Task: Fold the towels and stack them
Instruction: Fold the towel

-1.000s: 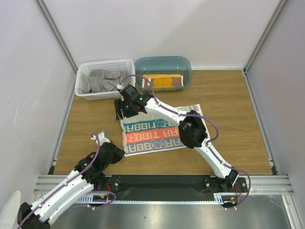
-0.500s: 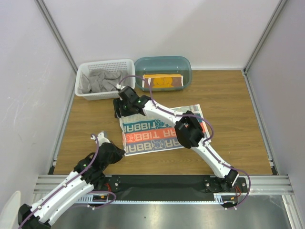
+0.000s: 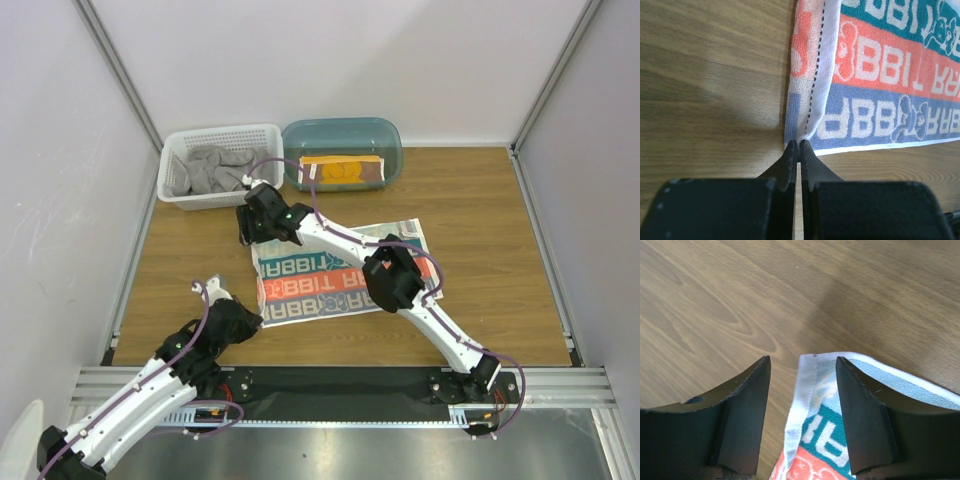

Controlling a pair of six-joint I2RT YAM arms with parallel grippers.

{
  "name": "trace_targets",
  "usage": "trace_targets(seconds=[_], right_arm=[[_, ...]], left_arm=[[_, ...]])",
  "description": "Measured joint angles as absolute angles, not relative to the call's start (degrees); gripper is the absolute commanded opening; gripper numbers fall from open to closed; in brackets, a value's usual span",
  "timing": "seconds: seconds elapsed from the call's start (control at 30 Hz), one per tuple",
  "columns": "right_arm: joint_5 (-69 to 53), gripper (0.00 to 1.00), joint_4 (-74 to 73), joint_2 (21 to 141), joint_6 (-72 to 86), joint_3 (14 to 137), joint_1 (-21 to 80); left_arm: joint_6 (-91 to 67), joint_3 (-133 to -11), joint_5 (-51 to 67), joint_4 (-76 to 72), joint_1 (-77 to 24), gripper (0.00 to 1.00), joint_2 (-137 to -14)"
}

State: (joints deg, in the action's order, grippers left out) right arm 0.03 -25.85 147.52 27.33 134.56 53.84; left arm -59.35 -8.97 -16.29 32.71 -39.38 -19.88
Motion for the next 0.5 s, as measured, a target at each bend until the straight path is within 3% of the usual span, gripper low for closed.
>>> trace_targets(seconds=[0.13, 0.23, 0.27, 0.33, 0.5], right_arm=[[0.86, 0.45, -26.24, 147.79, 27.18, 134.56, 53.82], [0.86, 0.26, -26.22, 147.79, 26.92, 134.61, 53.82], [0.86, 0.14, -26.22, 147.79, 26.89, 134.61, 53.82], [0.86, 0.03, -26.22, 147.79, 26.89, 134.61, 53.82], [0.86, 0.0, -26.22, 147.79, 26.94, 134.61, 53.49]], left_arm=[[-59.27, -8.97, -16.29, 32.69, -39.38, 0.0, -20.25], [-58.89, -8.97, -16.29, 32.67, -39.38, 0.0, -20.95], [-58.85, -8.97, -16.29, 32.67, -39.38, 0.0, -21.08], [-58.85, -8.97, -16.29, 32.69, -39.38, 0.0, -21.1], [-58.83, -9.13, -16.56, 33.08, -39.38, 0.0, -20.71]])
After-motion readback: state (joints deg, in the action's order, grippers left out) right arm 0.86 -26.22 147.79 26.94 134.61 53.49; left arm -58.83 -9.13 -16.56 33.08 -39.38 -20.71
